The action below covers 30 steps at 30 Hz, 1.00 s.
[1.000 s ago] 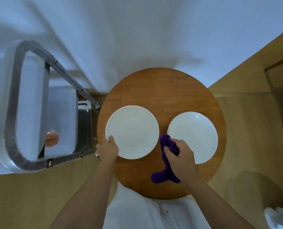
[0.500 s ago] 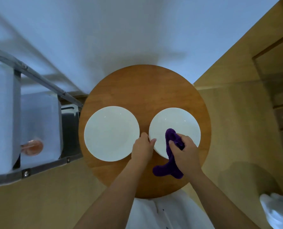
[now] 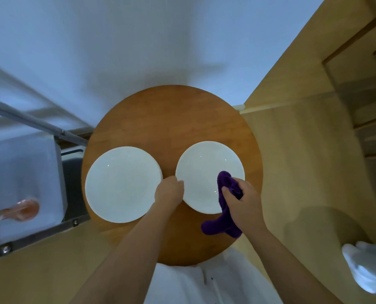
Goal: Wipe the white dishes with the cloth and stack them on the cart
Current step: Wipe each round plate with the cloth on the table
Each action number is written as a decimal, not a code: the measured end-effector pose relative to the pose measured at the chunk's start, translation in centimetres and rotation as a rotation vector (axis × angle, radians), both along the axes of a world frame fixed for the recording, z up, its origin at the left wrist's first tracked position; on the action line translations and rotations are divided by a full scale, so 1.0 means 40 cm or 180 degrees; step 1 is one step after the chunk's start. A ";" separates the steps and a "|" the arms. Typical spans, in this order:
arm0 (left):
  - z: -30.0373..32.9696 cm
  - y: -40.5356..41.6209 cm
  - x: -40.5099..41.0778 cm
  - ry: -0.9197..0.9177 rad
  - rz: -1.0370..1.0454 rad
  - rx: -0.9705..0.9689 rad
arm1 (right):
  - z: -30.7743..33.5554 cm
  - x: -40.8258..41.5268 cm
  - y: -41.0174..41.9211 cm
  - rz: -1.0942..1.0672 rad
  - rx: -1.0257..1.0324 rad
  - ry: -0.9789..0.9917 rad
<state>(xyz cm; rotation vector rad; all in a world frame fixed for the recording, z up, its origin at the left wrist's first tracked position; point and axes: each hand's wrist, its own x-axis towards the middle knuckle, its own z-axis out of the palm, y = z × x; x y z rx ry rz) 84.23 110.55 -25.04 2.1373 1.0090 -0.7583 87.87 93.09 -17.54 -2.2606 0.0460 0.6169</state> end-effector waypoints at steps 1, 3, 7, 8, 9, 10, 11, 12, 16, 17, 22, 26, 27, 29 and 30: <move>0.003 0.001 -0.009 -0.0163 0.0182 -0.0066 | 0.000 0.003 -0.002 -0.0012 0.0010 0.0014; 0.010 -0.003 -0.034 -0.0399 0.0438 -0.0097 | 0.002 0.010 -0.006 -0.0058 0.0029 0.0026; 0.014 -0.037 -0.080 -0.0655 0.0606 0.0037 | 0.006 0.022 -0.014 -0.0149 0.0061 0.0078; 0.015 -0.049 -0.083 -0.0752 0.0784 -0.0068 | 0.007 0.023 -0.017 -0.0173 0.0078 0.0068; 0.016 -0.058 -0.084 -0.0822 0.1066 -0.0189 | 0.009 0.024 -0.021 -0.0200 0.0103 0.0055; 0.016 -0.065 -0.082 -0.0888 0.1377 -0.0241 | 0.010 0.024 -0.025 -0.0227 0.0123 0.0045; 0.018 -0.069 -0.077 -0.0901 0.1667 -0.0254 | 0.011 0.023 -0.029 -0.0256 0.0136 0.0038; 0.021 -0.073 -0.070 -0.0900 0.1924 -0.0292 | 0.011 0.021 -0.033 -0.0286 0.0146 0.0038; 0.035 -0.084 -0.045 -0.0811 0.2602 -0.0992 | 0.010 0.007 -0.046 -0.0360 0.0175 0.0071; 0.036 -0.087 -0.042 -0.0861 0.2469 -0.1018 | 0.010 0.002 -0.048 -0.0363 0.0160 0.0069; 0.045 -0.090 -0.012 -0.1134 0.1838 -0.0746 | 0.008 -0.024 -0.057 -0.0345 0.0129 0.0045; 0.055 -0.094 0.002 -0.1120 0.2294 -0.1035 | 0.014 -0.038 -0.056 -0.0390 0.0166 0.0066; 0.058 -0.095 0.000 -0.1148 0.2319 -0.1081 | 0.018 -0.041 -0.055 -0.0412 0.0175 0.0062; 0.064 -0.094 -0.008 -0.1220 0.2380 -0.1179 | 0.028 -0.047 -0.053 -0.0445 0.0211 0.0068; 0.070 -0.092 -0.015 -0.1274 0.2462 -0.1252 | 0.034 -0.049 -0.051 -0.0464 0.0247 0.0087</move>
